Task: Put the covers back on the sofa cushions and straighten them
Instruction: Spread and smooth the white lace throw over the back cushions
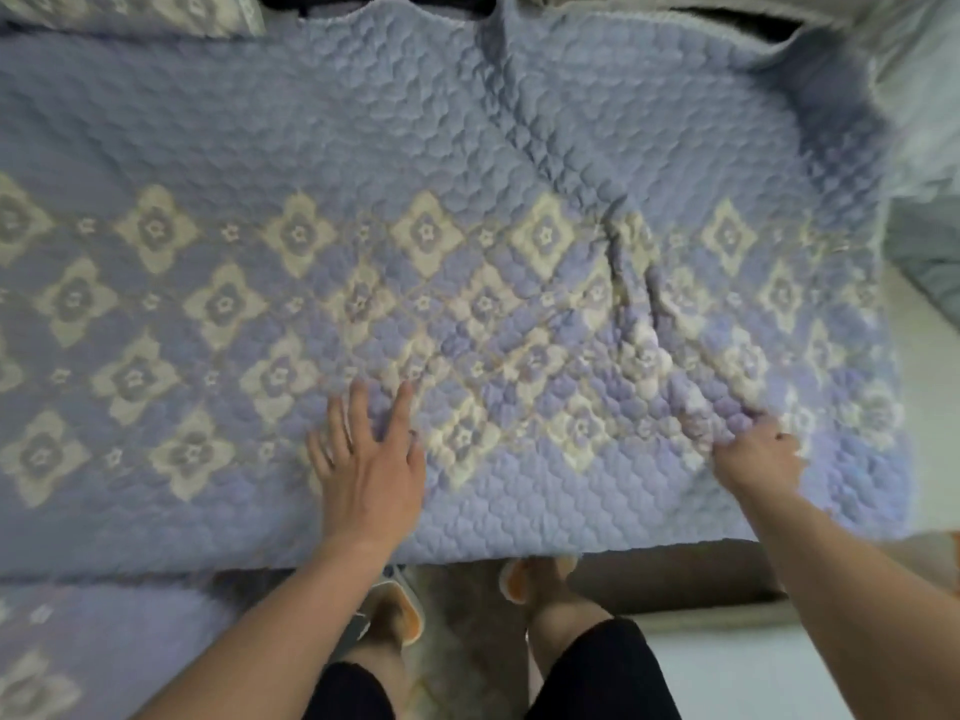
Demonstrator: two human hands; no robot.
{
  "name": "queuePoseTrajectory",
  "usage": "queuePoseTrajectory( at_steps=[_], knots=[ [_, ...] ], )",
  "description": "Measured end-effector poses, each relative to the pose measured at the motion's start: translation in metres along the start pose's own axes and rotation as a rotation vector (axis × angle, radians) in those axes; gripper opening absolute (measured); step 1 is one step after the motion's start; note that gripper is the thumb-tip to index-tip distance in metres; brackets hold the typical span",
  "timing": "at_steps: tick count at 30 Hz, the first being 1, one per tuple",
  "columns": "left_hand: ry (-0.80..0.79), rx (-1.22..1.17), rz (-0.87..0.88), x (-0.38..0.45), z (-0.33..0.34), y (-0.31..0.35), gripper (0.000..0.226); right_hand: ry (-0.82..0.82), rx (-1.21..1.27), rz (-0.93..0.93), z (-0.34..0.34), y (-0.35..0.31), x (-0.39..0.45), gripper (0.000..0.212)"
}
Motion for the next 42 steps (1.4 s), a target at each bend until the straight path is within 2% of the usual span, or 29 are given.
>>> queuePoseTrajectory(
  at_steps=[2,6,8,10,13,15,17,19,21,23,24,26,28,29,30,33,34,37,40,42],
  knots=[
    [-0.041,-0.003,-0.093,-0.023,0.019,-0.007,0.067,-0.044,-0.113,-0.098,0.010,0.014,0.008,0.033],
    [-0.125,0.008,-0.382,-0.033,0.043,-0.035,0.067,0.038,-0.134,-0.287,0.004,0.028,0.037,0.012],
    [-0.165,0.043,-0.431,-0.034,0.043,-0.040,0.067,0.056,-0.175,-0.385,0.000,0.039,0.042,0.009],
    [-0.230,0.004,-0.480,-0.031,0.048,-0.034,0.067,0.062,-0.218,-0.367,-0.006,0.064,0.054,0.013],
    [-0.415,0.082,-0.480,-0.020,0.059,-0.033,0.071,-0.027,-0.090,-0.225,0.000,0.080,0.064,0.026],
    [-0.480,0.082,-0.509,-0.014,0.058,-0.040,0.074,-0.069,0.054,-0.101,-0.006,0.067,0.063,0.037],
    [-0.462,0.049,-0.510,-0.014,0.052,-0.040,0.073,0.008,0.109,-0.151,-0.027,0.031,0.066,0.037],
    [-0.401,0.007,-0.501,-0.012,0.033,-0.039,0.067,0.101,0.125,-0.401,-0.053,-0.044,0.057,0.025],
    [-0.368,-0.048,-0.482,-0.005,0.013,-0.031,0.056,0.095,0.128,-0.633,-0.065,-0.126,0.036,0.022],
    [-0.339,-0.084,-0.447,0.010,-0.006,-0.025,0.051,-0.019,0.041,-0.850,-0.058,-0.209,0.009,0.030],
    [-0.303,-0.096,-0.444,0.025,-0.024,-0.042,0.053,-0.096,-0.012,-0.964,-0.051,-0.269,-0.017,0.037],
    [-0.276,-0.117,-0.455,0.054,-0.041,-0.072,0.061,-0.206,-0.082,-1.078,-0.042,-0.351,-0.064,0.051],
    [-0.253,-0.162,-0.527,0.090,-0.059,-0.135,0.061,-0.217,-0.133,-1.214,-0.031,-0.442,-0.117,0.060],
    [-0.249,-0.168,-0.547,0.101,-0.064,-0.151,0.060,-0.223,-0.161,-1.255,-0.024,-0.461,-0.133,0.063],
    [-0.241,-0.189,-0.586,0.125,-0.074,-0.196,0.059,-0.201,-0.190,-1.311,-0.012,-0.509,-0.158,0.066],
    [-0.211,-0.202,-0.644,0.185,-0.096,-0.301,0.058,-0.162,-0.277,-1.370,0.021,-0.609,-0.198,0.087],
    [-0.193,-0.214,-0.677,0.201,-0.104,-0.342,0.057,-0.144,-0.307,-1.379,0.034,-0.646,-0.212,0.086],
    [-0.106,-0.169,-0.761,0.243,-0.127,-0.485,0.055,-0.101,-0.346,-1.392,0.062,-0.773,-0.259,0.067],
    [-0.058,-0.103,-0.785,0.275,-0.152,-0.583,0.057,-0.025,-0.364,-1.418,0.068,-0.878,-0.294,0.062],
    [-0.039,-0.174,-0.805,0.298,-0.161,-0.630,0.060,0.005,-0.377,-1.471,0.077,-0.943,-0.320,0.065]
  ],
)
Point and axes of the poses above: each hand's wrist, its own x-axis towards the middle knuckle, its own z-axis out of the palm, y = z × x, the point moved 9 cm from there along x, towards the middle knuckle, and after that the axes turned 8 degrees about -z, right-handed, at the moved point
